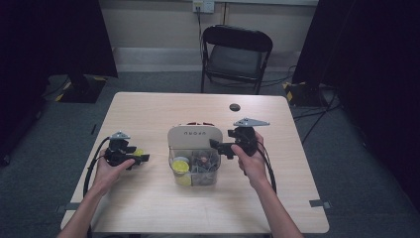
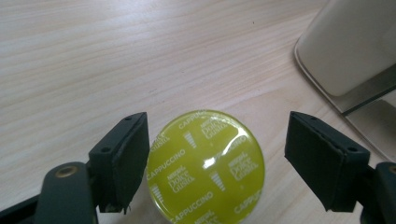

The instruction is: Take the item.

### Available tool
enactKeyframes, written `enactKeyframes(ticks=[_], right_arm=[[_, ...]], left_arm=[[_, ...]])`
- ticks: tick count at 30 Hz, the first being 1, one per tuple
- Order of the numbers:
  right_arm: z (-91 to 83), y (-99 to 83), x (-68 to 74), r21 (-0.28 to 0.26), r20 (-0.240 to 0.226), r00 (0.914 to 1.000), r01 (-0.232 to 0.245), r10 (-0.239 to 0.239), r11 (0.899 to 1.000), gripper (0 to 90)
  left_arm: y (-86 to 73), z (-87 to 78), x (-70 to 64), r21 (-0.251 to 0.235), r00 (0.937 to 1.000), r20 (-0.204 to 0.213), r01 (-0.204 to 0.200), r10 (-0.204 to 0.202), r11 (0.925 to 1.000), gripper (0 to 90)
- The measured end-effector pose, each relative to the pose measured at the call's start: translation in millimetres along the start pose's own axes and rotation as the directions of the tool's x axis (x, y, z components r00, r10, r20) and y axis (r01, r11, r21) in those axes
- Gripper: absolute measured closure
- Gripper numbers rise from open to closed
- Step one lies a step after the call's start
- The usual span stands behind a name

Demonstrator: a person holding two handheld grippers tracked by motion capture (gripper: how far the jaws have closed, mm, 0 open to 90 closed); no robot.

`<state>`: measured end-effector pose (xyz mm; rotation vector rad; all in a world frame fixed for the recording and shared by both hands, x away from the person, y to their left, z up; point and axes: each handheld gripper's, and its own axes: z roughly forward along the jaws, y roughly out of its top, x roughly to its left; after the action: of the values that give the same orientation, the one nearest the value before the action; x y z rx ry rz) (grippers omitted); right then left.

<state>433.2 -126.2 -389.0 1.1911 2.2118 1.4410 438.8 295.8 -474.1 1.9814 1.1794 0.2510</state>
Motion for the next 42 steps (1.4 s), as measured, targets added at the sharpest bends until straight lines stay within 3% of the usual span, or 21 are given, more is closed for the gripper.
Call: enactKeyframes(ticks=[5, 10, 13, 29, 31, 35, 37, 39, 42], right_arm=[[-0.5, 0.2, 1.2, -0.002, 0.008, 0.9999, 0.009, -0.009, 1.000, 13.2], [-0.4, 0.1, 1.9, -0.004, 0.004, 1.0000, 0.008, -0.008, 1.000, 13.9], [-0.7, 0.3, 2.8, -0.006, 0.008, 0.9999, 0.013, -0.013, 1.000, 14.1], [-2.7, 1.5, 4.6, -0.017, -0.001, 0.9998, 0.021, -0.021, 1.000, 15.2], [-2.1, 2.9, 6.0, -0.017, -0.012, 0.9996, 0.025, -0.026, 1.000, 15.9], [-3.3, 5.7, 6.7, -0.023, -0.026, 0.9992, 0.030, -0.031, 0.999, 19.3], [-5.7, 8.6, 7.5, -0.033, -0.033, 0.9989, 0.032, -0.033, 0.999, 21.3], [-6.7, 10.4, 8.6, -0.038, -0.035, 0.9986, 0.037, -0.039, 0.999, 23.3], [-8.7, 12.7, 10.0, -0.038, -0.046, 0.9977, 0.047, -0.049, 0.998, 27.4]], left_arm=[[-5.1, -8.0, 1.2, -0.016, 0.9999, 0.001, 0.012, -0.012, 0.9998, 22.0], [-12.7, -15.8, -7.0, -0.014, 0.9998, 0.014, -0.011, 0.011, 0.9999, 22.0], [-16.3, -15.3, -12.4, 0.028, 0.9988, -0.009, -0.048, 0.048, 0.9984, 22.3], [-42.7, -18.2, -31.0, 0.052, 0.9949, -0.007, -0.100, 0.101, 0.9936, 22.6], [-45.6, -13.6, -36.2, 0.089, 0.9910, -0.006, -0.132, 0.133, 0.9872, 21.9], [-50.1, -12.3, -39.5, 0.053, 0.9905, -0.028, -0.133, 0.135, 0.9897, 21.3], [-55.8, -11.4, -40.9, 0.019, 0.9848, -0.060, -0.162, 0.163, 0.9866, 21.3], [-59.7, -8.8, -44.0, 0.006, 0.9715, -0.095, -0.218, 0.217, 0.9760, 20.8], [-58.6, -7.2, -44.2, 0.005, 0.9754, -0.106, -0.194, 0.193, 0.9810, 18.6]])
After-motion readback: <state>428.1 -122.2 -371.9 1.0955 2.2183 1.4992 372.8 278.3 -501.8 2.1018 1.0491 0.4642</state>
